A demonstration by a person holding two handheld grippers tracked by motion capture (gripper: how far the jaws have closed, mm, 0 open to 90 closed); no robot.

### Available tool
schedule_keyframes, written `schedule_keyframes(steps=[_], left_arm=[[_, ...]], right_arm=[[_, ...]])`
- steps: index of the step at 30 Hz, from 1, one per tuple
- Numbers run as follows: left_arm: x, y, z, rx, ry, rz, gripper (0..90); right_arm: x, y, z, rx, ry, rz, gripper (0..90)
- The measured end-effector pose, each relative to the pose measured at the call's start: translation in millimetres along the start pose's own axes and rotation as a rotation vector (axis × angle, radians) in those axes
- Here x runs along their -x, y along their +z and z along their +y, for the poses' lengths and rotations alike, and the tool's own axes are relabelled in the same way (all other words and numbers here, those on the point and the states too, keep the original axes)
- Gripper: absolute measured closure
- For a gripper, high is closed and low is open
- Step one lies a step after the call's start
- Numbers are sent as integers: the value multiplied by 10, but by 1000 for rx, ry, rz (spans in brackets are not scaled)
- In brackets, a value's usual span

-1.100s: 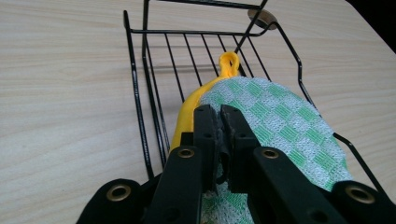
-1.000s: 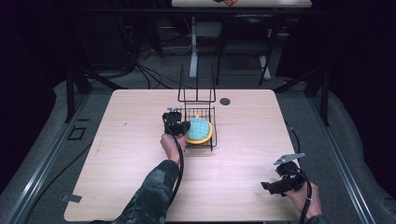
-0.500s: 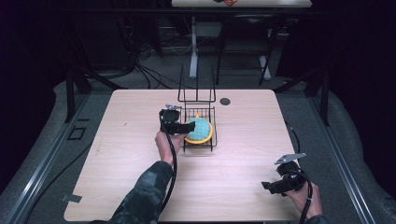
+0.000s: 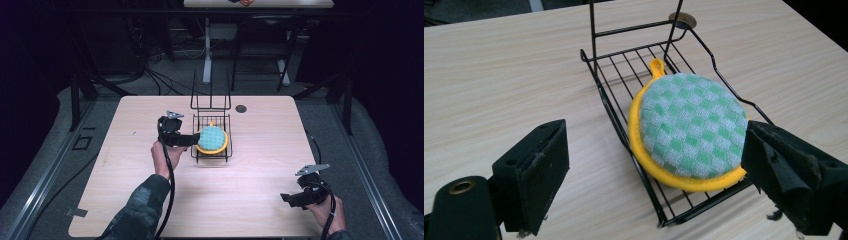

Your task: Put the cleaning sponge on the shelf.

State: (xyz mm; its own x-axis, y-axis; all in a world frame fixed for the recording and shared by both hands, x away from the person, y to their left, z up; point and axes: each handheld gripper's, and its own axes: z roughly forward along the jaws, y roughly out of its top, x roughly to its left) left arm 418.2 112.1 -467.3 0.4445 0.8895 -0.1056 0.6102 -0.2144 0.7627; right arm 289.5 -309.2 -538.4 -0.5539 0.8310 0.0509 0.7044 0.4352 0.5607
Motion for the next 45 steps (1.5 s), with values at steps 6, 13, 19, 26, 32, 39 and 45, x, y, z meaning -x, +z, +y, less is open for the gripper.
schedule_keyframes(steps=[6, 13, 19, 26, 32, 39, 45], left_arm=[[-60, -143, -73, 8, 2, 4, 96], [-147, -366, -160, 10, 25, 16, 66], [-234, -567, -286, -4, 29, 36, 18], [-380, -787, -475, -38, 32, 63, 1], [-462, -932, -601, -57, 32, 71, 0], [-547, -1033, -801, -108, 35, 91, 0], [-655, -1087, -1004, -142, 8, 119, 0]], right_arm=[[-5, 0, 3, -4, -3, -2, 120], [-1, -5, 3, -2, -4, -10, 122], [-8, -12, 2, 1, 1, -11, 122], [-17, -13, 4, -1, 0, -13, 122], [-18, -14, 3, -1, 1, -14, 123], [-17, -14, 2, 0, 2, -16, 124], [-18, -18, 2, 1, 1, -18, 124]])
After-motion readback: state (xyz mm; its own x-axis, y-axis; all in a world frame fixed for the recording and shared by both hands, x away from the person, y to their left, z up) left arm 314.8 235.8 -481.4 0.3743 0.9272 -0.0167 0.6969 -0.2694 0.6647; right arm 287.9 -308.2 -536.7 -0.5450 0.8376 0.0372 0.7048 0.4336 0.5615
